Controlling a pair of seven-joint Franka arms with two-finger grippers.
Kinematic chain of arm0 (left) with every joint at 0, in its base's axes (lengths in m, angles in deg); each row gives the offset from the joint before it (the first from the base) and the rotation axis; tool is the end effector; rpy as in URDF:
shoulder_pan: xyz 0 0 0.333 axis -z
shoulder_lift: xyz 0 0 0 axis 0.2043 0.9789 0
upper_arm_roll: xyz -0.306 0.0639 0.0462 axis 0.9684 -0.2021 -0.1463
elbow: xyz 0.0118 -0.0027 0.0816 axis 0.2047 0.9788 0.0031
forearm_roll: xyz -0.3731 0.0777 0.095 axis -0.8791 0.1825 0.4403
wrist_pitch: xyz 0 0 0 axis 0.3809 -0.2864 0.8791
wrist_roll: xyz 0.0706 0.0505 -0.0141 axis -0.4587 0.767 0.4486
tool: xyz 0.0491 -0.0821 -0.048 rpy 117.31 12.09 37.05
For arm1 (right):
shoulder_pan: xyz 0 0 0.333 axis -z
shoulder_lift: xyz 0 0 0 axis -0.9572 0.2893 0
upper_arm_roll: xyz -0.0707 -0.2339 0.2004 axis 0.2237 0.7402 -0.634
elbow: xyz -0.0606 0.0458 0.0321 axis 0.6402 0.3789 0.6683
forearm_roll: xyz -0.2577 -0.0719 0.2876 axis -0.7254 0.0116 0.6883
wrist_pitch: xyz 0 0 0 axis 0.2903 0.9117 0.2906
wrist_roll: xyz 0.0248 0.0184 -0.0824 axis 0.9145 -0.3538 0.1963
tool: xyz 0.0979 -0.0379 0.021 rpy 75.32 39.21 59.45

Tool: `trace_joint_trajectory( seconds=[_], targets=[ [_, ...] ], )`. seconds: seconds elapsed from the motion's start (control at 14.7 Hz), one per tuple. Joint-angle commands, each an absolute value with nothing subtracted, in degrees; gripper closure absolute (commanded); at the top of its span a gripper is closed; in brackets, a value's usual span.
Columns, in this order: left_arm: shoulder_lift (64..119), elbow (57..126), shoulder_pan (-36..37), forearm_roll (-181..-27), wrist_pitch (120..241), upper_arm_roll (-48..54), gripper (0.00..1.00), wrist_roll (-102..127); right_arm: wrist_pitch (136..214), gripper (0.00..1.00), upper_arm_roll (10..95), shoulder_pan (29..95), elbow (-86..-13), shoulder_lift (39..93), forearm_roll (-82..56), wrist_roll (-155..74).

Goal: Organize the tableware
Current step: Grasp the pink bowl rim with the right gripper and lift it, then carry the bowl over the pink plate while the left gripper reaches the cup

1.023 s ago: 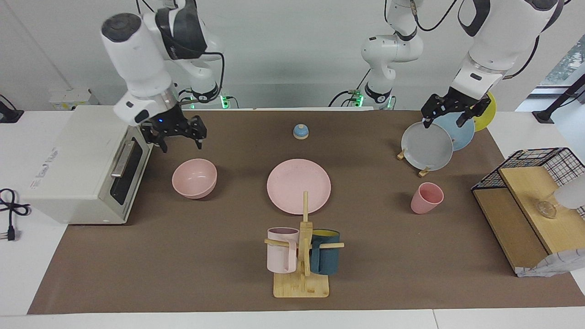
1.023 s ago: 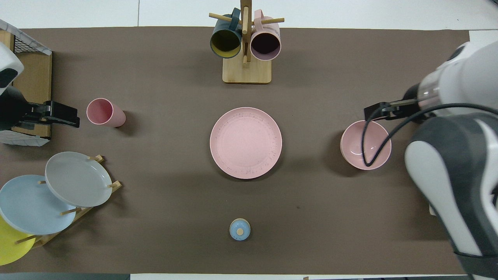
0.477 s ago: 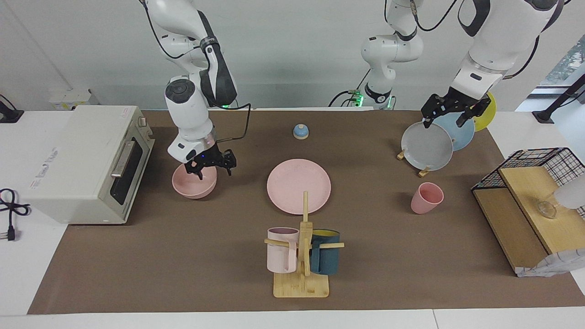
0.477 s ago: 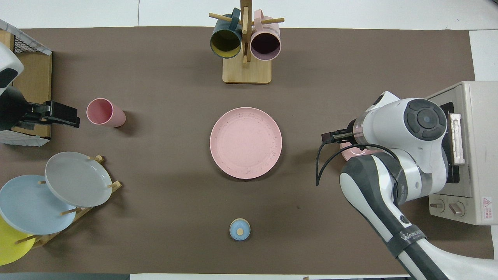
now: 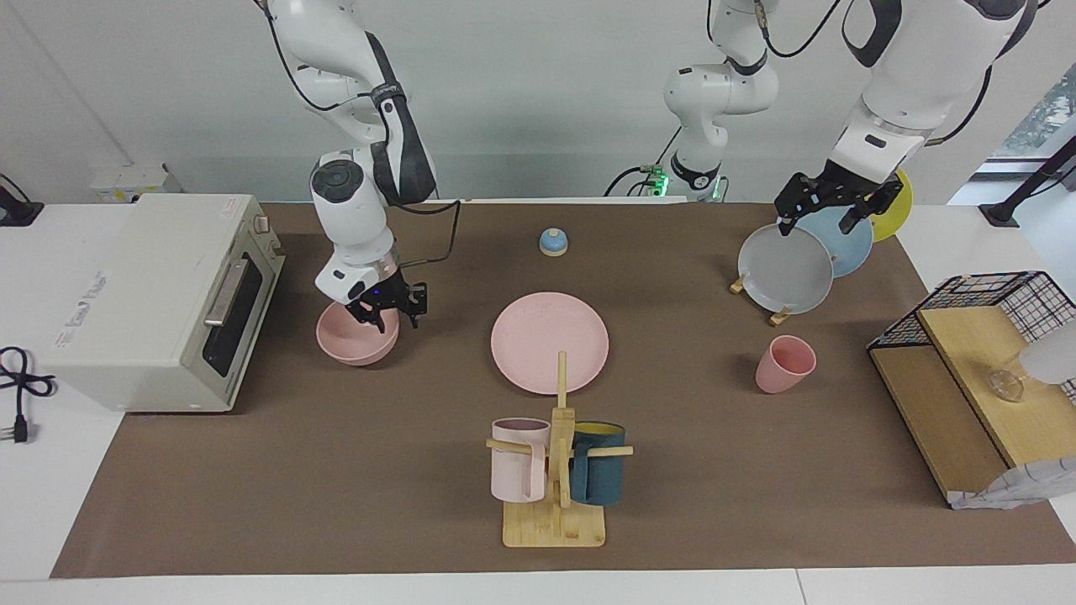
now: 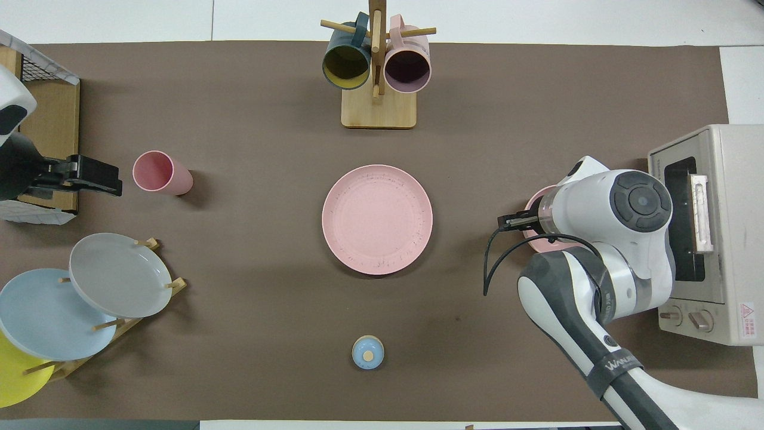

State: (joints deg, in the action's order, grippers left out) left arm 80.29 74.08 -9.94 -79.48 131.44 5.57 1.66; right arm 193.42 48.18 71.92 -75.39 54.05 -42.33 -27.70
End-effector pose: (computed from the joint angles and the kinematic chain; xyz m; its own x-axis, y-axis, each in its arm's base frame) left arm 0.5405 -0.0747 0.6210 0.9986 -0.0481 -0.0233 -0.0478 -0.9988 0.0131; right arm 0.5195 0.1187 0.3425 0.9912 0.1229 0.0500 0.1245 -0.9917 -0.0312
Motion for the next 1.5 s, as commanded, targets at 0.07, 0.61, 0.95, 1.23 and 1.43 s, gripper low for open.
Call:
trace_joint_trajectory(
  seconds=[0.07,0.61,0.95,1.23,1.43],
  targets=[
    [80.10,73.43,-10.38,-78.48,130.36,5.89,0.00,1.38,194.94,0.56,47.92,72.48,-77.29,53.20,-41.47,-30.24],
    [80.01,73.43,-10.47,-78.48,130.71,5.89,0.00,1.55,187.00,1.00,47.75,71.61,-70.84,55.03,-41.64,-29.55],
    [80.10,73.43,-10.56,-78.48,131.06,5.80,0.00,1.64,166.32,1.00,47.57,57.39,-39.37,65.49,-44.00,-4.02],
    [80.10,73.43,-10.65,-78.48,131.23,5.80,0.00,1.55,161.20,1.00,47.75,45.35,-21.53,79.00,-48.05,12.26],
    [80.62,74.74,-11.69,-78.74,133.51,5.80,0.00,1.55,166.62,1.00,47.57,41.63,-18.49,84.84,-53.15,19.06]
  ],
)
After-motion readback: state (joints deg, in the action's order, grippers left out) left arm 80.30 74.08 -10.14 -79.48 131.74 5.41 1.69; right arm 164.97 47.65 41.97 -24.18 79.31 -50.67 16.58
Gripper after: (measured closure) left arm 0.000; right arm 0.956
